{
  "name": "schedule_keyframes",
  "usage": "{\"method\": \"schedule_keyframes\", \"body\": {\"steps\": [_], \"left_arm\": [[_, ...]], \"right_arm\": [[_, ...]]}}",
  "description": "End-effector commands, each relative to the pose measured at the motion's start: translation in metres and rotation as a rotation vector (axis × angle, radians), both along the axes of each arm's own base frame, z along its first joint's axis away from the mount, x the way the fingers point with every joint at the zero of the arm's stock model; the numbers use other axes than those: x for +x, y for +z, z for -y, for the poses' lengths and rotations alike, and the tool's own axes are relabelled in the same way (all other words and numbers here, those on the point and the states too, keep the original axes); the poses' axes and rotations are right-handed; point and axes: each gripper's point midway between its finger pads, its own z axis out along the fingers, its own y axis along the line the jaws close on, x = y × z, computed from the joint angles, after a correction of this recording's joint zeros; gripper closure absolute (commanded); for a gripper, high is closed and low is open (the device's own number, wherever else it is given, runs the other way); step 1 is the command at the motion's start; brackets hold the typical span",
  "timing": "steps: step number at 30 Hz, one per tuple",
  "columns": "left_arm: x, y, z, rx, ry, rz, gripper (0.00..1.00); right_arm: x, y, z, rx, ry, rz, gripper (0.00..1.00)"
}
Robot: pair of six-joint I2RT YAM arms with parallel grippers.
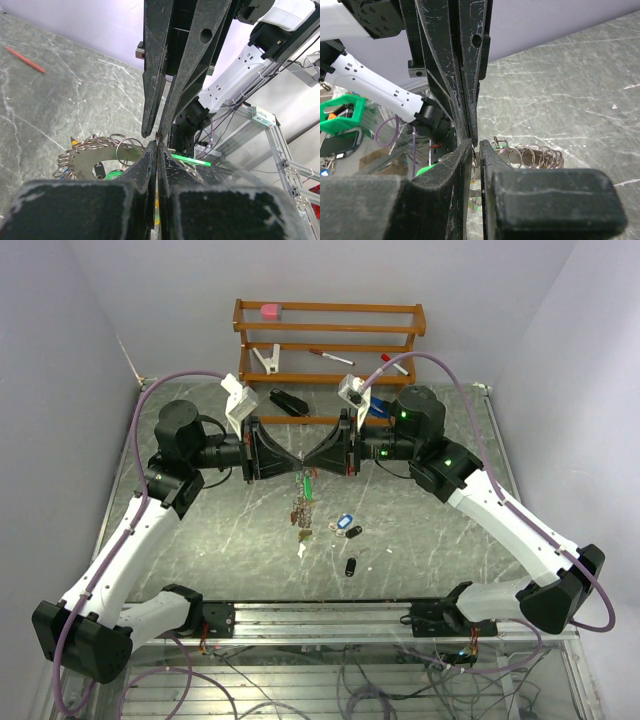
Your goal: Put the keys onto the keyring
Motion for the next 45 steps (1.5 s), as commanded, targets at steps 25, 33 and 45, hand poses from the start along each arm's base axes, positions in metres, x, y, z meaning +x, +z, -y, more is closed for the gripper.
{"method": "schedule_keyframes", "body": {"steps": [25, 33, 45], "left_arm": [[-0.008, 0.026, 0.001, -0.044, -0.021, 0.082, 0.93], [-0.009, 0.032, 0.001, -0.050, -0.027, 0.093, 0.93], [-0.007, 0.027, 0.000, -0.035, -0.016, 0.087, 0.93]], "right_arm": [[-0.004, 0.008, 0.001, 0.030, 0.013, 0.007, 0.84], [-0.009, 0.001, 0.000, 0.030, 0.046, -0.017, 0.92], [-0.011, -0.003, -0.001, 0.021, 0.048, -0.059, 1.00]]}}
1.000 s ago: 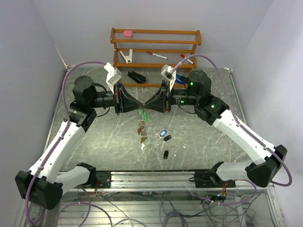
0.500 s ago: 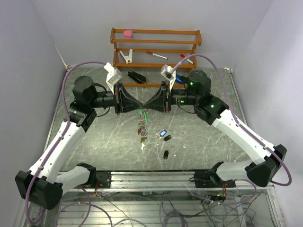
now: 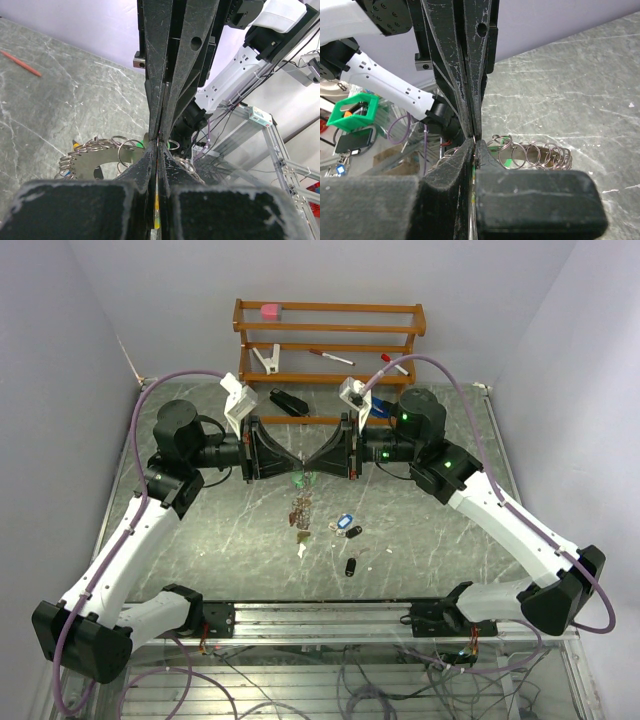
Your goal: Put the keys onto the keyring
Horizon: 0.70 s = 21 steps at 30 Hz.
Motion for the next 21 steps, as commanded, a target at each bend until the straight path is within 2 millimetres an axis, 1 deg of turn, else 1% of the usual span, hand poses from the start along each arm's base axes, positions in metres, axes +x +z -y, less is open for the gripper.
{"method": "schedule_keyframes", "body": {"steps": [1, 2, 6, 9, 16, 19, 21], "left_arm": [[-0.005, 0.020, 0.000, -0.017, -0.007, 0.083, 0.93], [-0.004, 0.018, 0.000, -0.010, -0.003, 0.081, 0.93], [0.002, 0.013, -0.001, 0.018, 0.016, 0.091, 0.85], [0.006, 0.010, -0.001, 0.033, 0.028, 0.088, 0.78], [0.017, 0.011, 0.000, 0.056, 0.064, 0.089, 0.65], [0.022, 0.012, -0.001, 0.069, 0.087, 0.090, 0.64], [0.026, 0.013, -0.001, 0.084, 0.104, 0.099, 0.63]], "right_arm": [[-0.001, 0.000, -0.001, 0.008, 0.002, -0.030, 1.00], [-0.001, 0.001, -0.001, 0.008, -0.004, -0.039, 1.00], [0.003, 0.002, 0.001, -0.027, -0.043, -0.074, 1.00], [0.007, 0.003, 0.006, -0.073, -0.087, -0.090, 1.00], [0.018, 0.007, 0.029, -0.173, -0.239, -0.084, 1.00], [0.028, 0.006, 0.042, -0.237, -0.351, -0.114, 1.00], [0.035, 0.001, 0.048, -0.284, -0.412, -0.149, 1.00]]}}
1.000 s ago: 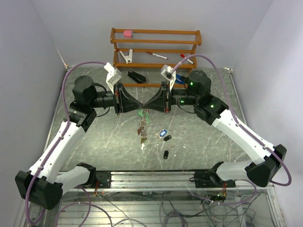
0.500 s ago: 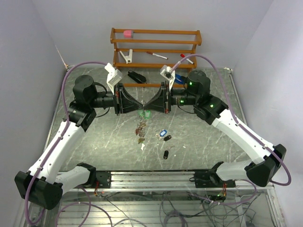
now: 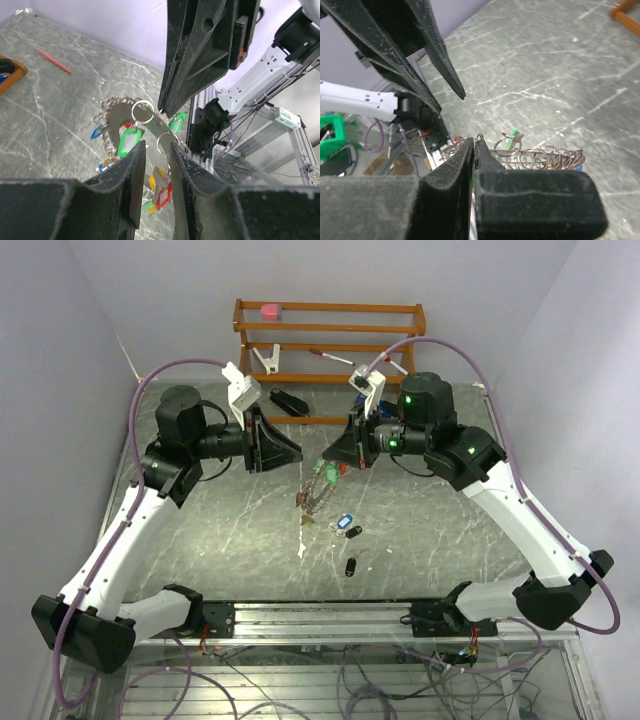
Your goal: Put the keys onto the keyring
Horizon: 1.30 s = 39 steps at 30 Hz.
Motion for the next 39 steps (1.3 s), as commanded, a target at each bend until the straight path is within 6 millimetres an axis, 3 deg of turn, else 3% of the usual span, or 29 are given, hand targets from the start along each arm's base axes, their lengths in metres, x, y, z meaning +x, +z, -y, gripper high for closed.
{"method": "schedule_keyframes", "body": {"steps": [1, 7, 11, 15, 18, 23, 27, 33, 39], "left_arm": [[0.011, 0.009, -0.001, 0.032, 0.054, 0.034, 0.64], [0.039, 0.001, -0.016, 0.196, 0.222, 0.007, 0.64], [0.039, 0.008, -0.024, 0.273, 0.262, 0.007, 0.64], [0.042, -0.003, -0.033, 0.373, 0.290, -0.032, 0.65], [0.040, -0.003, -0.029, 0.368, 0.278, -0.080, 0.66], [0.037, -0.019, -0.012, 0.321, 0.278, -0.187, 0.66], [0.036, -0.039, 0.002, 0.319, 0.279, -0.275, 0.66], [0.047, -0.031, 0.019, 0.273, 0.267, -0.316, 0.66], [0.055, -0.028, 0.024, 0.268, 0.278, -0.343, 0.66]], "right_arm": [[0.017, -0.001, 0.022, -0.104, -0.175, -0.035, 1.00], [0.039, -0.035, 0.042, -0.223, -0.403, -0.163, 1.00], [0.048, -0.059, 0.058, -0.353, -0.533, -0.260, 1.00], [0.050, -0.077, 0.065, -0.436, -0.613, -0.347, 1.00], [0.050, -0.090, 0.069, -0.454, -0.667, -0.423, 1.00], [0.052, -0.100, 0.059, -0.326, -0.768, -0.552, 1.00], [0.066, -0.098, 0.055, -0.196, -0.904, -0.615, 1.00], [0.089, -0.101, 0.044, -0.011, -1.094, -0.732, 1.00], [0.101, -0.117, 0.056, 0.006, -1.344, -0.782, 1.00]]}}
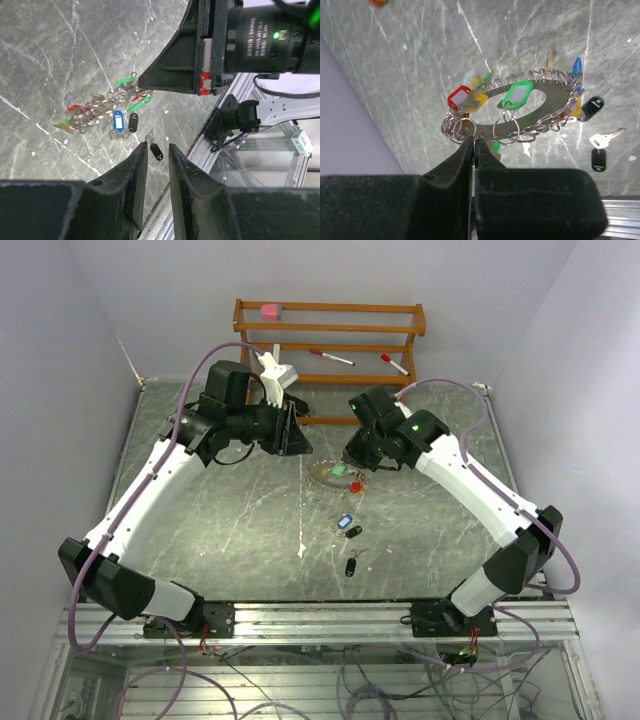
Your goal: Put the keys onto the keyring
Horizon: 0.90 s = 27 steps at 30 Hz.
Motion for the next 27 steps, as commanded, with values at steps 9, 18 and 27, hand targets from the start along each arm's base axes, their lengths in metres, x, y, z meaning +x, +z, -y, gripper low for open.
{"method": "schedule_keyframes", "body": {"steps": [9, 18, 27], "left_arm": [[0.006, 0.006, 0.016, -0.075, 0.035, -0.097, 0.69], [0.016, 0.009, 0.031, -0.147, 0.034, -0.153, 0.69], [0.028, 0.017, 0.027, -0.211, 0.049, -0.181, 0.59]], "right_arm": [[0.029, 0.026, 0.015, 0.163, -0.488, 0.047, 1.00], [0.034, 0.048, -0.012, 0.221, -0.521, 0.077, 1.00], [0.031, 0.084, -0.032, 0.264, -0.463, 0.169, 1.00]]}}
